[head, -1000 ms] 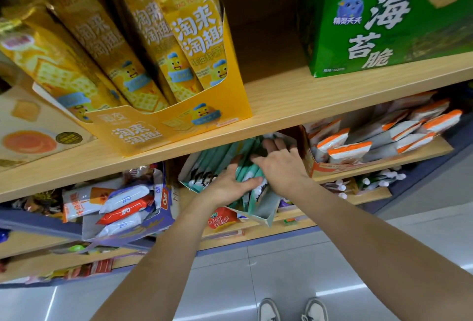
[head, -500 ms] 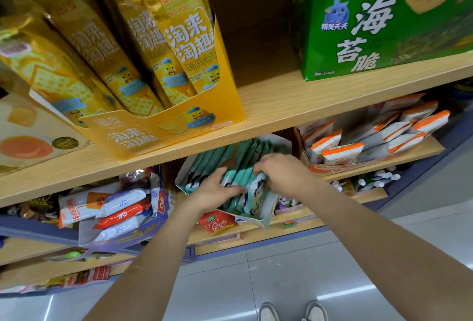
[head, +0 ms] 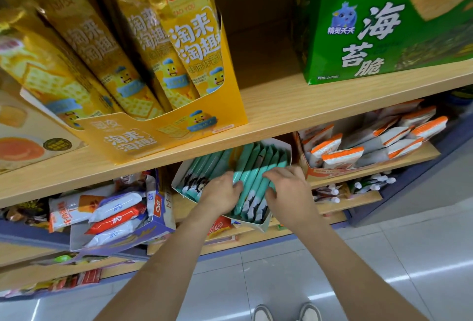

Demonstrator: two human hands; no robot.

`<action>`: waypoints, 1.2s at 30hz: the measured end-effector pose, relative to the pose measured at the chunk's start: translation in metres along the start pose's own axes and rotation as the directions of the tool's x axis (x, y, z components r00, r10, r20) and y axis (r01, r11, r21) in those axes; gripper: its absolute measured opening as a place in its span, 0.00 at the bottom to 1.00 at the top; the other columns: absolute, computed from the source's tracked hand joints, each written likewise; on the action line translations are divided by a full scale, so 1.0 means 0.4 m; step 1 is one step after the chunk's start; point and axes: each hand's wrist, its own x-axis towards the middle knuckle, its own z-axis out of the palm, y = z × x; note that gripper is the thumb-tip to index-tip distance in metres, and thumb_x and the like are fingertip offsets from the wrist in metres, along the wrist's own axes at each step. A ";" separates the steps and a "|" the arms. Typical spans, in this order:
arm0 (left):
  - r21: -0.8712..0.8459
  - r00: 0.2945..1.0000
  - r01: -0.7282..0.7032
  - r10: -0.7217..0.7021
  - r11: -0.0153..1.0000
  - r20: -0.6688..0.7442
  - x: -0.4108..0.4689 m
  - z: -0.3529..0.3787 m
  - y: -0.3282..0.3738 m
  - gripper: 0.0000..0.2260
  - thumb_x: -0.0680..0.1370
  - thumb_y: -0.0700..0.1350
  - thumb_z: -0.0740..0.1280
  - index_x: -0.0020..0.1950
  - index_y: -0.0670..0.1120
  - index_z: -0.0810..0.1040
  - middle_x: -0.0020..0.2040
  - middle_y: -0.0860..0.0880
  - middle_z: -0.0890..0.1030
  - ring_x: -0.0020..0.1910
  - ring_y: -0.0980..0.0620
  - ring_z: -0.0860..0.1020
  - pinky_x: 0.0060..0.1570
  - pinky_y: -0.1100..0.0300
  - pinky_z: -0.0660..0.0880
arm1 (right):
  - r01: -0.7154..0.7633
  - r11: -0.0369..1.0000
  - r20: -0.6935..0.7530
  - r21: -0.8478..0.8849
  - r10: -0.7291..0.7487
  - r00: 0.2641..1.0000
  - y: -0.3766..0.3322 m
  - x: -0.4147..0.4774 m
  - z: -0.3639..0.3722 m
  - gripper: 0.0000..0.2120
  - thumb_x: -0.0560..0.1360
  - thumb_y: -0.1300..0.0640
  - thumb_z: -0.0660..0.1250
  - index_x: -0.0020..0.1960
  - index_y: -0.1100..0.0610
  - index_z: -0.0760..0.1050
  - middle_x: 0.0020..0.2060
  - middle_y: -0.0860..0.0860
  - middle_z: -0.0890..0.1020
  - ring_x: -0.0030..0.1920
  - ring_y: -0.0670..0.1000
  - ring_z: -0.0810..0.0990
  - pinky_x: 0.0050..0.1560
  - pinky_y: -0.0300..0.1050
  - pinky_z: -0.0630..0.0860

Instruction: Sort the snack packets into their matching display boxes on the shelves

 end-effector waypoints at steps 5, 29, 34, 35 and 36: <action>0.056 0.995 -0.101 0.100 0.993 0.008 -0.007 0.031 0.012 0.17 0.82 0.45 0.58 0.70 0.44 0.66 0.59 0.39 0.79 0.58 0.39 0.76 0.52 0.52 0.73 | -0.040 0.999 0.154 0.023 0.036 0.987 -0.021 -0.042 0.035 0.27 0.79 0.56 0.63 0.77 0.52 0.62 0.75 0.52 0.66 0.77 0.56 0.57 0.71 0.56 0.64; 0.280 0.992 0.127 -0.125 0.952 -0.024 0.061 0.012 -0.042 0.13 0.78 0.51 0.65 0.58 0.44 0.77 0.55 0.43 0.81 0.54 0.43 0.80 0.47 0.54 0.74 | 0.105 0.923 0.393 -0.370 0.053 0.918 -0.079 0.024 0.071 0.25 0.83 0.44 0.49 0.79 0.40 0.50 0.81 0.51 0.48 0.80 0.58 0.43 0.71 0.70 0.31; 0.106 0.987 0.151 -0.156 0.983 0.045 0.059 0.017 -0.042 0.16 0.81 0.52 0.61 0.62 0.41 0.75 0.60 0.42 0.78 0.57 0.42 0.77 0.52 0.53 0.73 | 0.124 0.946 0.400 -0.301 0.007 0.917 -0.069 0.023 0.059 0.25 0.83 0.45 0.51 0.79 0.41 0.52 0.80 0.52 0.49 0.80 0.58 0.45 0.76 0.61 0.46; 0.024 0.981 0.179 -0.181 0.983 0.068 0.058 0.014 -0.047 0.18 0.81 0.54 0.61 0.63 0.41 0.74 0.61 0.42 0.78 0.58 0.43 0.77 0.53 0.54 0.73 | 0.128 0.947 0.401 -0.296 0.001 0.916 -0.067 0.021 0.057 0.25 0.83 0.45 0.52 0.79 0.41 0.52 0.80 0.51 0.50 0.80 0.57 0.46 0.75 0.61 0.49; -0.062 0.976 0.204 -0.199 0.977 0.089 0.057 0.009 -0.053 0.19 0.80 0.55 0.62 0.63 0.42 0.73 0.60 0.43 0.78 0.57 0.44 0.77 0.53 0.54 0.73 | 0.131 0.948 0.400 -0.291 -0.003 0.916 -0.066 0.020 0.057 0.25 0.82 0.45 0.53 0.79 0.41 0.52 0.80 0.51 0.50 0.80 0.57 0.46 0.75 0.60 0.50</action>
